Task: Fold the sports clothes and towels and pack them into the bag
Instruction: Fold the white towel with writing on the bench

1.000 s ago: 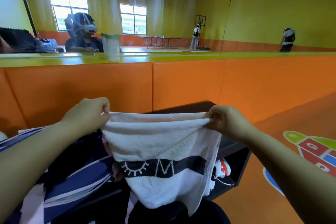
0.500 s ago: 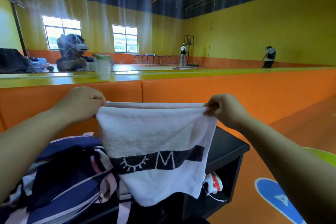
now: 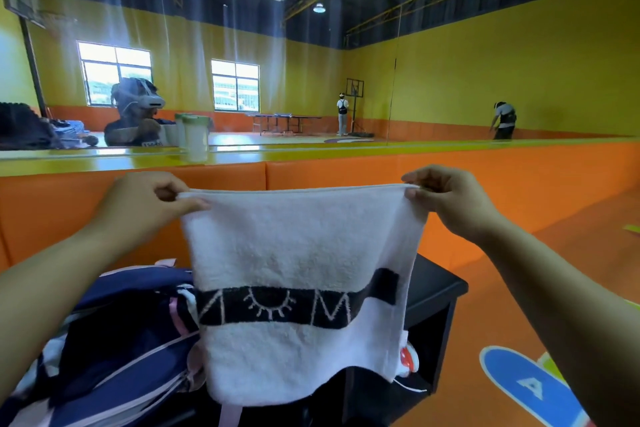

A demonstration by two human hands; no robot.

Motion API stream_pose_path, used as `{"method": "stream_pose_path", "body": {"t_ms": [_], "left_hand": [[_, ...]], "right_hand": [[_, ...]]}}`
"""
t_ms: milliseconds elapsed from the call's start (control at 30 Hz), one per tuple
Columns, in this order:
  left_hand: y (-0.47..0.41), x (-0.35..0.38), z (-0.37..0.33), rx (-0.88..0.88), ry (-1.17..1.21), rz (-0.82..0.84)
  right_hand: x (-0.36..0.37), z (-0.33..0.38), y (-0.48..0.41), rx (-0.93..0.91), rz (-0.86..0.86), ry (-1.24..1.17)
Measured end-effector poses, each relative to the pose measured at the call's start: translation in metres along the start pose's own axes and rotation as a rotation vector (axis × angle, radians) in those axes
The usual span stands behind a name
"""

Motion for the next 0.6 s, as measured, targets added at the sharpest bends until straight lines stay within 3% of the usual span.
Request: {"method": "stream_pose_path", "body": {"t_ms": [200, 333, 433, 500, 600], "left_hand": [[-0.016, 0.002, -0.001, 0.043, 0.132, -0.018], [-0.035, 0.034, 0.016, 0.03, -0.081, 0.123], [-0.055, 0.065, 0.037, -0.019, -0.178, 0.212], [-0.074, 0.081, 0.039, -0.061, -0.099, 0.223], [-0.111, 0.072, 0.019, 0.024, -0.028, 0.013]], "right_hand": [[-0.006, 0.0, -0.004, -0.011, -0.066, -0.004], [0.012, -0.025, -0.021, 0.051, 0.049, 0.403], [0.03, -0.058, -0.045, 0.13, 0.132, 0.564], [0.032, -0.072, -0.067, 0.165, 0.087, 0.636], [0.016, -0.066, -0.105, 0.092, -0.154, 0.614]]}}
Point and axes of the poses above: each hand's wrist, its own y-axis away from the middle knuckle, its own x-axis out of the palm, z = x × y, the point moved 8 cm from there along -y, towards the middle knuckle, and after that the axes turned 3 degrees about z, right-handed, at the moved point
